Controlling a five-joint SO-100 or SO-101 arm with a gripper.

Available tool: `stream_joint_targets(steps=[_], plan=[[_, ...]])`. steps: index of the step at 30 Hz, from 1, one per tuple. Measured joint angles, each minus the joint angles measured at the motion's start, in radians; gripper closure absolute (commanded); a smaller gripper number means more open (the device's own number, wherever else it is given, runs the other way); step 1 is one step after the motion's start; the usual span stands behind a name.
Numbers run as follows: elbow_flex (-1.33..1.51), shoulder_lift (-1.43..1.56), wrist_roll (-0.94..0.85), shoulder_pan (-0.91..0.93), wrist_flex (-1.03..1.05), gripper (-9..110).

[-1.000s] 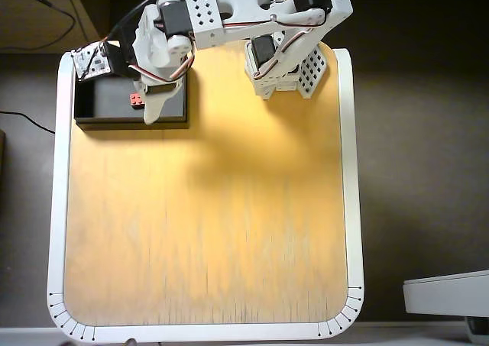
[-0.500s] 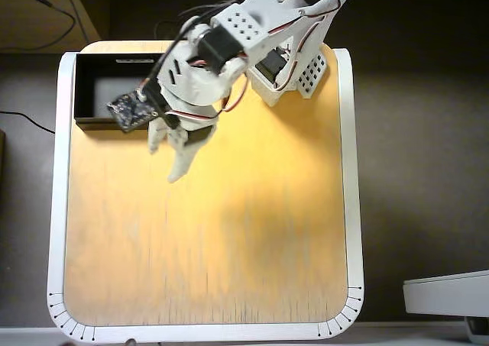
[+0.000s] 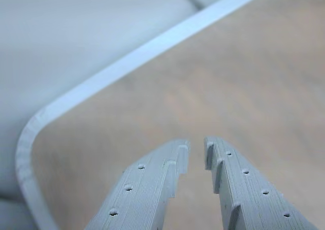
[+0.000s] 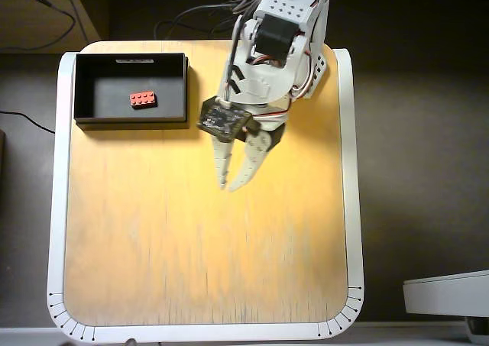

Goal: Grasp a lego block and put it in the bin.

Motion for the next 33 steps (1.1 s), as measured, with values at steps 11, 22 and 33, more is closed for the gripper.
stream_joint_targets(steps=[11, 22, 33], plan=[[0.189, 0.321, 0.032, -0.357, 0.017, 101], [0.574, 0.595, 0.095, -0.449, 0.005, 101], [0.950, 0.782, 0.115, -0.413, -0.103, 101]])
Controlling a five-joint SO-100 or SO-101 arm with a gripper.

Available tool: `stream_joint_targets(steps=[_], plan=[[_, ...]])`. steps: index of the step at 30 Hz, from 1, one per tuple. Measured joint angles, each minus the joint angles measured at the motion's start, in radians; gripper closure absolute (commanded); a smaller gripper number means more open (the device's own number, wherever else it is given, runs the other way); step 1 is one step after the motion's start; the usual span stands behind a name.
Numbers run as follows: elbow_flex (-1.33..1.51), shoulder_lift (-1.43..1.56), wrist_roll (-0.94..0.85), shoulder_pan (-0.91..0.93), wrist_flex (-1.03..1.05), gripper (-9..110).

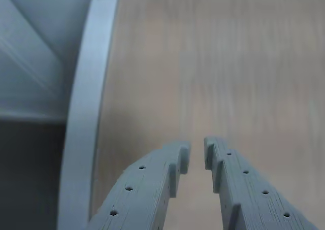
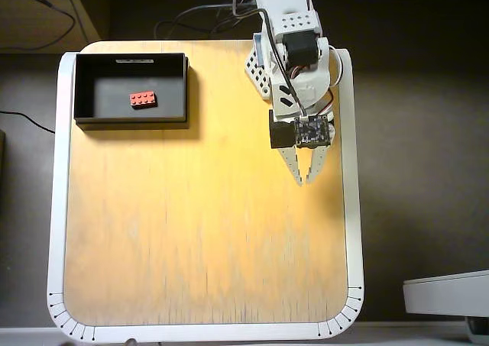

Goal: Grasp a lego block and put it in the bin.

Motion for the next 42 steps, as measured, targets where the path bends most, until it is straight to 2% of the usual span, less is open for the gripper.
stream_joint_targets(steps=[15, 22, 29, 42], plan=[[0.290, 0.003, 0.008, 0.034, -0.006, 101], [0.293, 0.003, -0.015, 0.034, 0.009, 101], [0.293, 0.003, -0.035, 0.037, 0.109, 101], [0.293, 0.003, -0.055, 0.055, 0.121, 101]])
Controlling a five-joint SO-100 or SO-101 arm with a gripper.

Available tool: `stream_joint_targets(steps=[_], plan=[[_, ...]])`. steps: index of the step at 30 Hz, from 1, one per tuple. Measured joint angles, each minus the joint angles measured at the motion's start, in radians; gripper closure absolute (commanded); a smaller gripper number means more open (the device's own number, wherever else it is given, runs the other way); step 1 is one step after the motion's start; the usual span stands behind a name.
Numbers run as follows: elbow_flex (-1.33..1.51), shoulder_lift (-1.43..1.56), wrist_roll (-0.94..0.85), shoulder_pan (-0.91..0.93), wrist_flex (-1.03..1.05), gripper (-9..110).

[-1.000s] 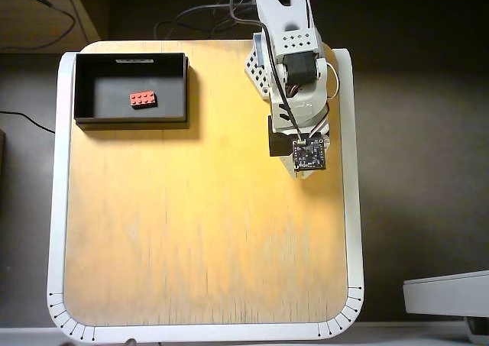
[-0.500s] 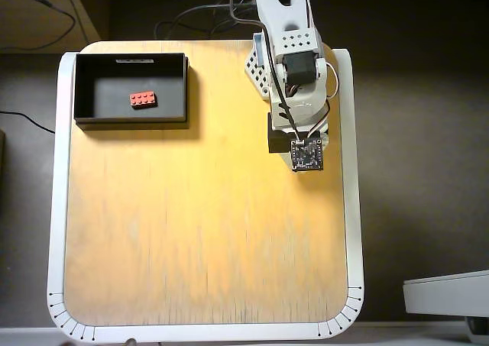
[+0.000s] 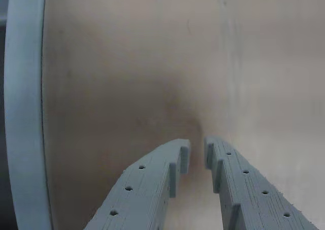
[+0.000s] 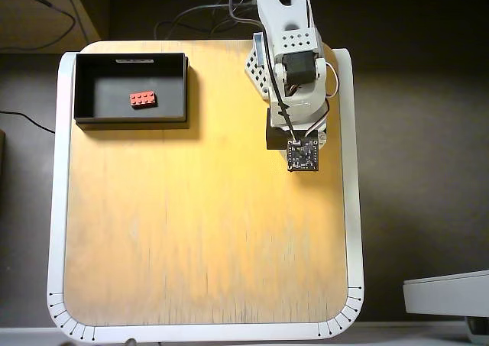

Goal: Grasp a lego block and put it in the bin.

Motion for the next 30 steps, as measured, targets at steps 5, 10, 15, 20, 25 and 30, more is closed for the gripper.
stream_joint_targets(steps=[5, 10, 15, 20, 25, 30], plan=[[0.000, 0.000, -0.014, 0.011, 0.000, 101], [0.000, 0.000, -0.014, 0.011, 0.000, 101], [0.000, 0.000, -0.014, 0.011, 0.000, 101], [0.000, 0.000, -0.014, 0.012, 0.000, 101], [0.000, 0.000, -0.014, 0.012, 0.000, 101], [0.000, 0.000, -0.014, 0.012, 0.000, 101]])
